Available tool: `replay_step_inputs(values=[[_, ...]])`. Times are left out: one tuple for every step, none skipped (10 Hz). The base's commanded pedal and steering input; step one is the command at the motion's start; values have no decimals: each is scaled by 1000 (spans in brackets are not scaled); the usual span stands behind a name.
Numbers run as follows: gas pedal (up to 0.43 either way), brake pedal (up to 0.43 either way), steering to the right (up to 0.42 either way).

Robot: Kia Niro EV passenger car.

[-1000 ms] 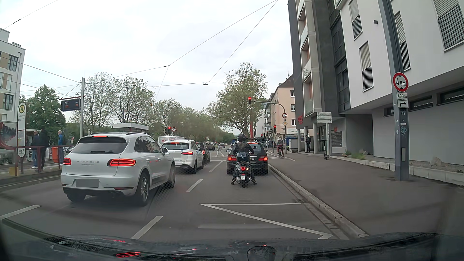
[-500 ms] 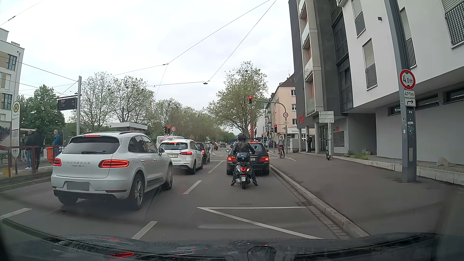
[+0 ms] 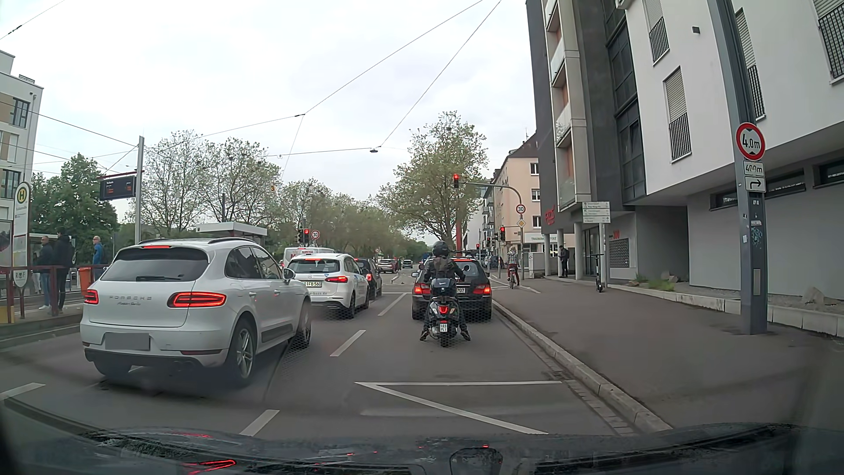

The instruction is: Follow the waypoints while adhering to traffic rules and regulations

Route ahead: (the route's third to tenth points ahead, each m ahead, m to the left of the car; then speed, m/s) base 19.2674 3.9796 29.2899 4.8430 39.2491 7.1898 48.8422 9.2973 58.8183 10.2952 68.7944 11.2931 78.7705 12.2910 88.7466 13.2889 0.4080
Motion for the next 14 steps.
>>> replay_step_inputs(values=[[0,159,-14],[0,152,-14],[0,146,-13],[0,140,-12],[0,140,-12],[0,140,-11],[0,146,-9],[0,146,-7],[0,146,-6],[0,146,-6],[0,146,-6],[0,146,-6],[0,152,-6],[0,152,-6]])
